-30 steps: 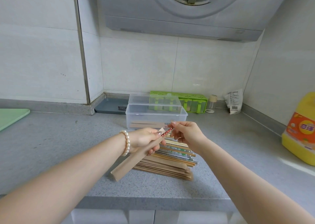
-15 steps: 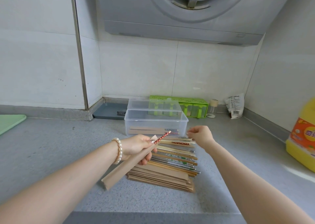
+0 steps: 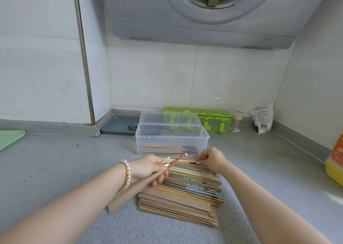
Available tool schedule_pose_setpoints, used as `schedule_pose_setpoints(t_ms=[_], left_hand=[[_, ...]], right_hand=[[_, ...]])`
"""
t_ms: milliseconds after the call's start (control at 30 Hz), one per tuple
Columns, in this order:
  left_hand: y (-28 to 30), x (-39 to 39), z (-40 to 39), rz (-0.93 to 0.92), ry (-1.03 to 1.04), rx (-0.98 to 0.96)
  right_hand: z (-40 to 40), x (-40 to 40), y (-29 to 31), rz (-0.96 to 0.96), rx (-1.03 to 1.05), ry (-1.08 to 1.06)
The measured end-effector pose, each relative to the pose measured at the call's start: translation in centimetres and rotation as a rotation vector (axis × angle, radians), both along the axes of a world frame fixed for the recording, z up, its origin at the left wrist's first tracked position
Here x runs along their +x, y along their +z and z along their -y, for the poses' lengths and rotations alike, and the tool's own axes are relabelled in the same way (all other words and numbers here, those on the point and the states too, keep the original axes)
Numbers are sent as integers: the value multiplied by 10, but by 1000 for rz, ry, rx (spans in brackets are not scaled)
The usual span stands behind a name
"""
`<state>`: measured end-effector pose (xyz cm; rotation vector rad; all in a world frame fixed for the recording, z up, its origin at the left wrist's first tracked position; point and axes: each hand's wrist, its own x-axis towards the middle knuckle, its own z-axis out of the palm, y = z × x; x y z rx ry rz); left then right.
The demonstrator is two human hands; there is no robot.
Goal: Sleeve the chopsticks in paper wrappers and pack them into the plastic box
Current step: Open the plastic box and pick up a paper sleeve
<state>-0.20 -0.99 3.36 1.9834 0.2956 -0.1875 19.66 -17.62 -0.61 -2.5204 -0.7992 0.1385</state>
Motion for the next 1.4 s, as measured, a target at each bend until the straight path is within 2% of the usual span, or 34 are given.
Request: schedule_pose_setpoints(t_ms=[200, 400, 633, 767, 1033, 1400], left_hand=[[0, -1, -2, -6, -16, -44], [7, -5, -4, -22, -34, -53], [13, -11, 1, -27, -36, -39], [18, -13, 4, -10, -25, -33], [21, -17, 9, 15, -43, -24], [21, -23, 6, 15, -38, -13]], right_hand=[[4, 9, -1, -19, -11, -3], [12, -2, 10, 52, 22, 59], [68, -17, 96, -232, 348, 208], [91, -24, 129, -457, 529, 256], [100, -23, 126, -414, 654, 261], [96, -22, 127, -318, 653, 184]])
